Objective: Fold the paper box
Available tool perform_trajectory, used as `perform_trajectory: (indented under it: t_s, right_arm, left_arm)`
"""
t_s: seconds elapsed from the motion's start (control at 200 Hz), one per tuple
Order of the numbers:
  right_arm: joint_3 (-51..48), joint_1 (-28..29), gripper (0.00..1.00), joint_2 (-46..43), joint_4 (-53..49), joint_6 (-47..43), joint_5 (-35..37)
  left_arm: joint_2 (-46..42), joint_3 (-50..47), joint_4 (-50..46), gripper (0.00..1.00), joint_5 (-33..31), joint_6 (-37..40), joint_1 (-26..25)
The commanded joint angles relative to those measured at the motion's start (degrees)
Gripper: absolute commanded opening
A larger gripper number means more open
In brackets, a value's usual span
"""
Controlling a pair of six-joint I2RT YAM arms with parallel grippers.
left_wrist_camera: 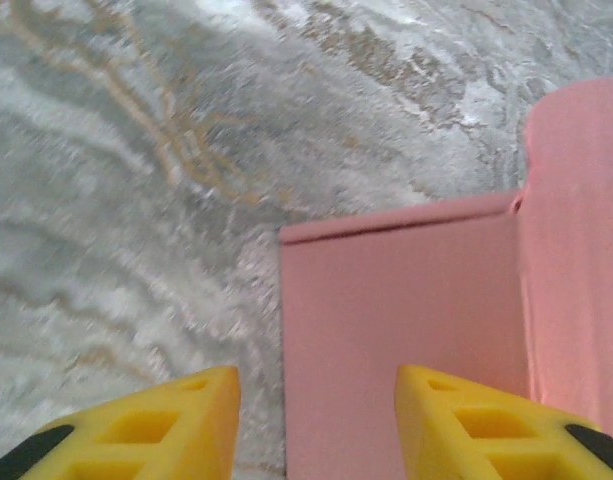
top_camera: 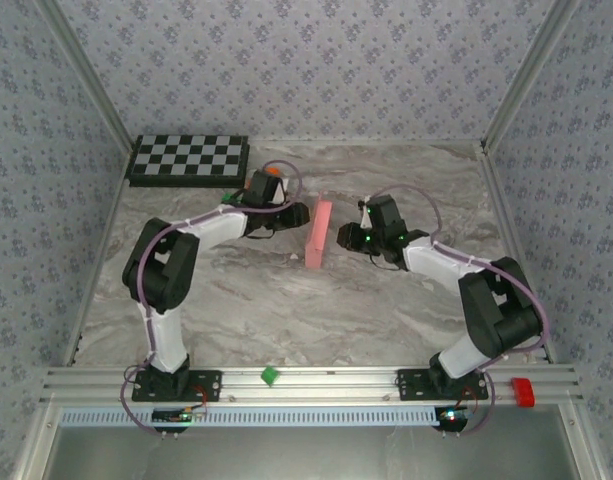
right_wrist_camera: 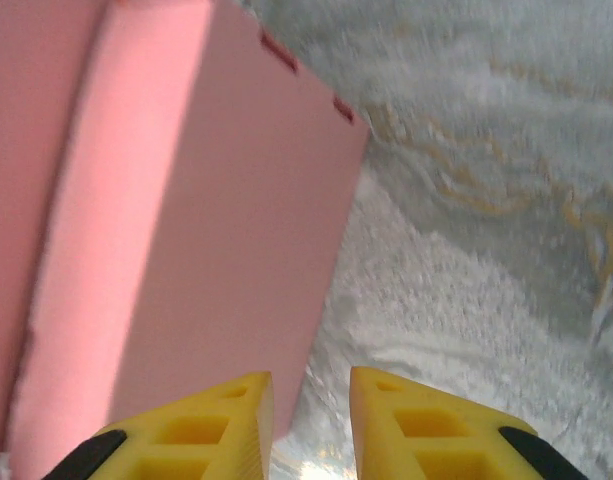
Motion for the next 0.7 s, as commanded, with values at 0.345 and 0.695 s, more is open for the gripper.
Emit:
perform_trajectory:
  t_s: [0.345, 0.695]
  right_arm:
    - [-1.8, 6.8, 0.27, 6.8, 13.2, 8.1, 1.0]
    - [-1.2, 8.1, 0.27, 6.3, 12.6, 7.4, 3.4]
  left_arm:
    - [7.5, 11.6, -8.2, 0.44, 6.1, 6.8, 0.4]
    - [6.5, 13.7, -12.4, 0.44, -0.5, 8.4, 0.5]
